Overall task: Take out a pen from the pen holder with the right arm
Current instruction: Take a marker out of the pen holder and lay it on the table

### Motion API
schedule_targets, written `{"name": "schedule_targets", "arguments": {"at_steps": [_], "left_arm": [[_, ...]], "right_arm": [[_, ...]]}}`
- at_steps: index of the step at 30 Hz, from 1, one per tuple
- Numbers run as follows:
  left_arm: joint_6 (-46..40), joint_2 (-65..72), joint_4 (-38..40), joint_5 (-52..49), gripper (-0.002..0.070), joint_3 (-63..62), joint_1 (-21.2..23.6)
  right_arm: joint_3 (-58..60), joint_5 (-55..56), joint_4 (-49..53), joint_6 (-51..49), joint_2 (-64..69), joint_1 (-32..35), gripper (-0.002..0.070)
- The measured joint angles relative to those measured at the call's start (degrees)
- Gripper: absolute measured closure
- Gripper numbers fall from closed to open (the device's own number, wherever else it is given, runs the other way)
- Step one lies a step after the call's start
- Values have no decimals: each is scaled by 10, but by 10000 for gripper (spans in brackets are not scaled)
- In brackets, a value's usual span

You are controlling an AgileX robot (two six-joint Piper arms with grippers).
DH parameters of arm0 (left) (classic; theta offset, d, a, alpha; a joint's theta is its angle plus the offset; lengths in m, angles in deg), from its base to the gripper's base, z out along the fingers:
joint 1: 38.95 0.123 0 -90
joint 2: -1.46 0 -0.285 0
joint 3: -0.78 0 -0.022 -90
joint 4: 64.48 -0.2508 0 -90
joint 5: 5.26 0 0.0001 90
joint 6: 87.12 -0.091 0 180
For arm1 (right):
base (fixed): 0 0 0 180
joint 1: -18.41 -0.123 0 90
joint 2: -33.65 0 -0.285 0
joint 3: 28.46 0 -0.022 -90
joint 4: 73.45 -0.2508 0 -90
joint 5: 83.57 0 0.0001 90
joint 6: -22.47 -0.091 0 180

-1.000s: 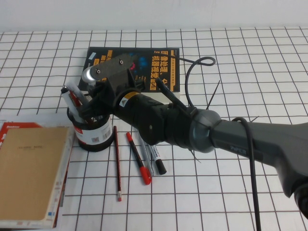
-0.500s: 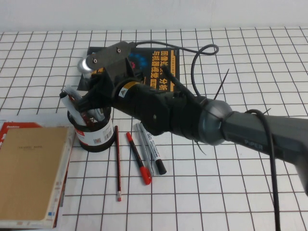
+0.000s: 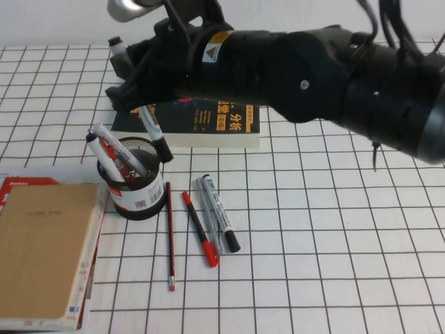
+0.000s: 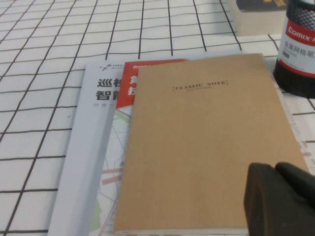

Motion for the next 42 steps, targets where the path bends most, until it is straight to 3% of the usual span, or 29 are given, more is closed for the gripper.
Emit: {"name": "schedule_targets", "arguments": {"at_steps": [8,12,24,38,42], "left_arm": [[0,0,0,0,679,0,0],[0,0,0,0,679,0,0],[0,0,0,0,679,0,0],[0,0,0,0,679,0,0],[0,0,0,0,679,0,0]], "right_arm": [[0,-251,58,-162,-13,35,558],[0,-312,61,-209,12,39,558],[0,-238,-8,-220,163,40,558],[-18,-176,-32,-215,211,41,556],[-18,-175,-34,-215,212,41,472]]}}
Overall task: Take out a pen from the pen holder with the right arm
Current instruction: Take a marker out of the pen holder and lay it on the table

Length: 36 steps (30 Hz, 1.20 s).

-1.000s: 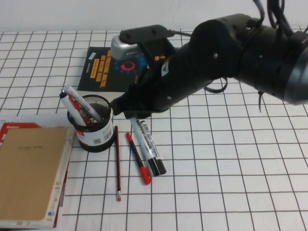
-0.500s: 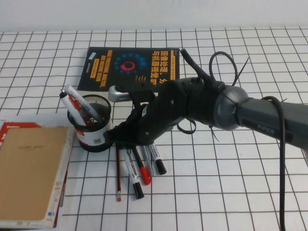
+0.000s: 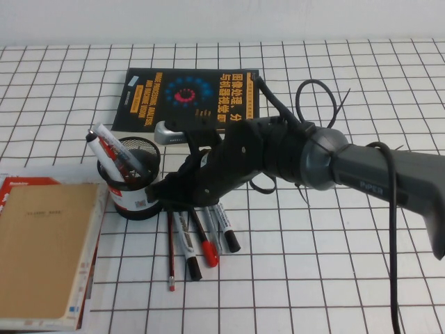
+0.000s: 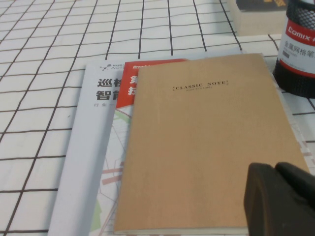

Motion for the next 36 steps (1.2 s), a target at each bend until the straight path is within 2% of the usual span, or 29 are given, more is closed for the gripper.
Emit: {"name": "schedule_targets", "arguments": {"at_steps": [4,10,14,19,21,29,36], "left_arm": [[0,0,0,0,679,0,0],[0,0,0,0,679,0,0],[0,0,0,0,679,0,0],[0,0,0,0,679,0,0],[0,0,0,0,679,0,0],[0,0,0,0,679,0,0],[0,0,0,0,679,0,0]], "right_arm": [[0,0,0,0,0,0,390],[1,-37,33,0,-32,0,383],[40,-56,64,0,-116,0,463],[137,-69,121,0,-272,0,640],[166,-80,145,0,-314,0,668],[267,-181,184,0,-491,0,689],[286,-323,187,0,-523,0,690]]}}
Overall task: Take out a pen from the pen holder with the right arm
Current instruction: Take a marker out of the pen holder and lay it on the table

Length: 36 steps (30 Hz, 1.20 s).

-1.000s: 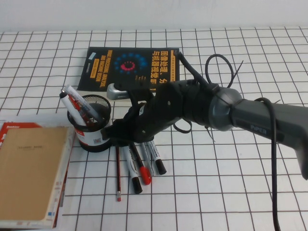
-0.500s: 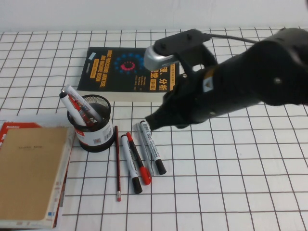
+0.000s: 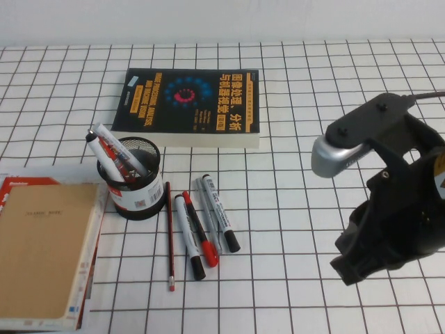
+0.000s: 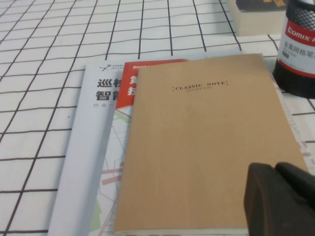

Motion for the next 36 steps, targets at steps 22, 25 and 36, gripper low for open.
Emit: {"name": "schedule_targets", "arguments": {"at_steps": [22,25,36], "left_arm": [[0,0,0,0,679,0,0],[0,0,0,0,679,0,0],[0,0,0,0,679,0,0]], "right_arm": [[381,402,45,45,-237,196,692],[491,481,45,45,-326,257,692],[691,555,43,45,-617,400,692]]}}
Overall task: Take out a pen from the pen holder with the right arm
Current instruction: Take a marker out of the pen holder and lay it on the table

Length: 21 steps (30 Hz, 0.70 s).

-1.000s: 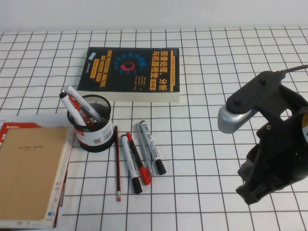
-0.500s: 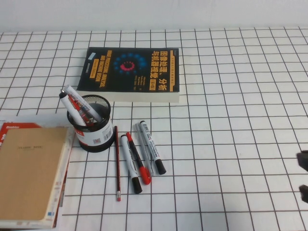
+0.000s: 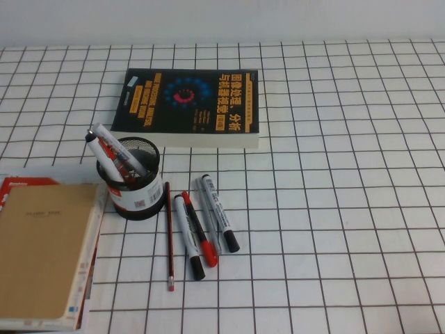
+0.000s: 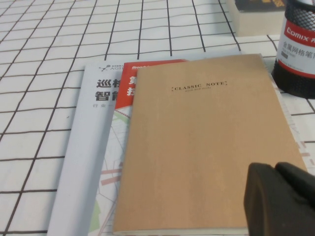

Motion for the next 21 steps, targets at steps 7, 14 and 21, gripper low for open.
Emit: {"name": "schedule_targets", "arguments": {"at_steps": [7,14,21], "left_arm": [[0,0,0,0,679,0,0],[0,0,0,0,679,0,0],[0,0,0,0,679,0,0]], "right_arm": [[0,-52,0,0,-94,0,692],[1,-108,-6,0,-102,0,692],[2,-113,-11,0,-102,0,692]]}}
